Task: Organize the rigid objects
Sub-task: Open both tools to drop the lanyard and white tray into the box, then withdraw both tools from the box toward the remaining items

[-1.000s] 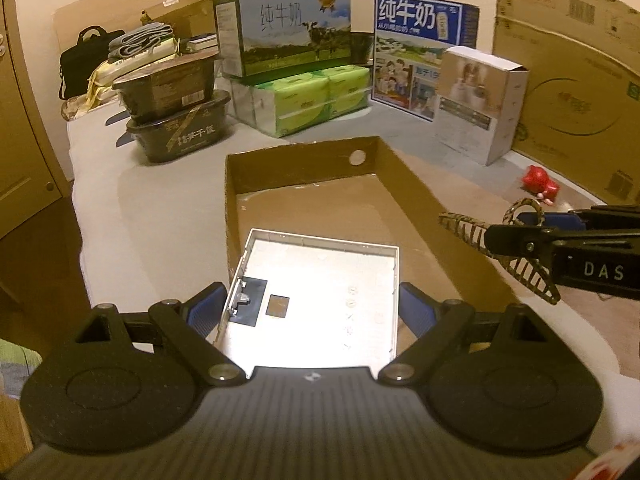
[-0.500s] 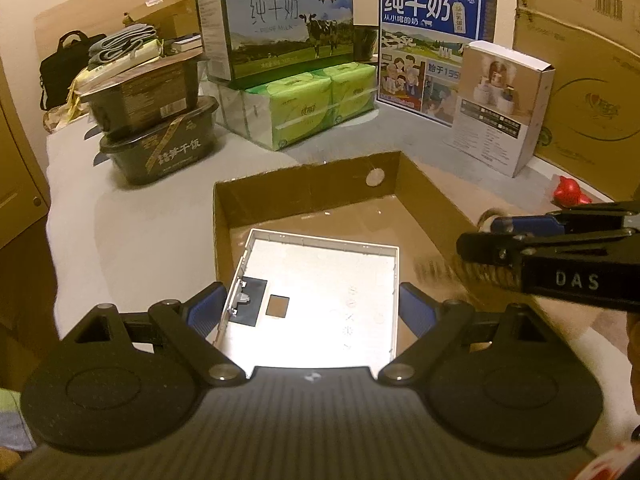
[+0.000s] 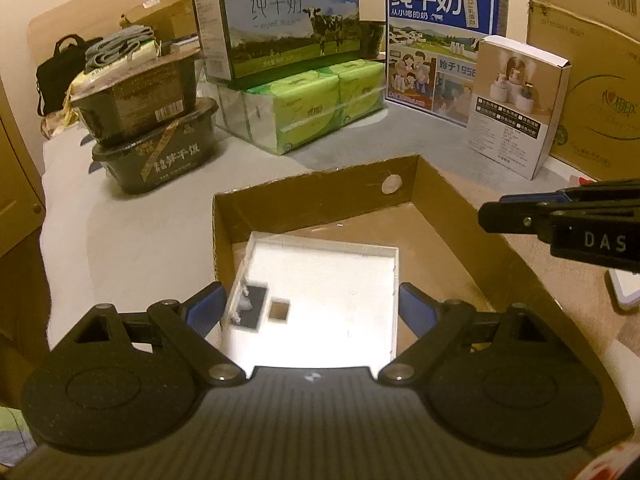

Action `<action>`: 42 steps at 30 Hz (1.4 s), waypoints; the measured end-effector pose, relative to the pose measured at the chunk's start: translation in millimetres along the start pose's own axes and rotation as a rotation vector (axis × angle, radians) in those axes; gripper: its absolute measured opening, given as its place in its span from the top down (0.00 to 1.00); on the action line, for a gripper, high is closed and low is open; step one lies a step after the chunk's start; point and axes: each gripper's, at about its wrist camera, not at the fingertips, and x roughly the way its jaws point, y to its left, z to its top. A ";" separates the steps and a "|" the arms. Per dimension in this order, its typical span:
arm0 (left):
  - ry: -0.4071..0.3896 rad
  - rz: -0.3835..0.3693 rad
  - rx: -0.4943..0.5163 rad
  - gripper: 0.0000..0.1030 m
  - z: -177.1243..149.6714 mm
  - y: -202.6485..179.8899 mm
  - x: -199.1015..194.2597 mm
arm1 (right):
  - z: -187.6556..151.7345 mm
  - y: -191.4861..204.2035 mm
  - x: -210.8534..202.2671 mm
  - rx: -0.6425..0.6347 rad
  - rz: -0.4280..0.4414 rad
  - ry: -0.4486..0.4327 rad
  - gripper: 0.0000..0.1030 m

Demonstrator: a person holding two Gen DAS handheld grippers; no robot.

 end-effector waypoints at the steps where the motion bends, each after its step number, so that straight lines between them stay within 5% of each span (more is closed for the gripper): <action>1: -0.003 0.001 0.003 0.09 -0.5 -1.1 -2.4 | -0.9 0.0 -2.3 -0.001 -0.003 0.001 0.82; 5: -0.009 0.002 0.007 0.04 -1.6 -3.9 -12.4 | -4.2 2.1 -12.1 -0.006 -0.023 0.002 0.71; 7: -0.018 0.004 0.002 0.04 -2.2 -4.3 -20.3 | -7.0 2.4 -18.9 -0.001 -0.026 0.000 0.52; 26: -0.087 -0.054 -0.122 0.05 -38.1 -50.4 -124.4 | -54.9 3.5 -131.3 0.042 -0.099 -0.016 0.40; 34: -0.066 -0.118 -0.143 0.07 -60.2 -87.3 -144.9 | -89.3 -14.5 -174.8 0.051 -0.164 -0.018 0.24; 42: -0.062 -0.153 -0.126 0.07 -71.4 -121.2 -154.5 | -116.9 -43.1 -212.0 0.122 -0.248 -0.009 0.19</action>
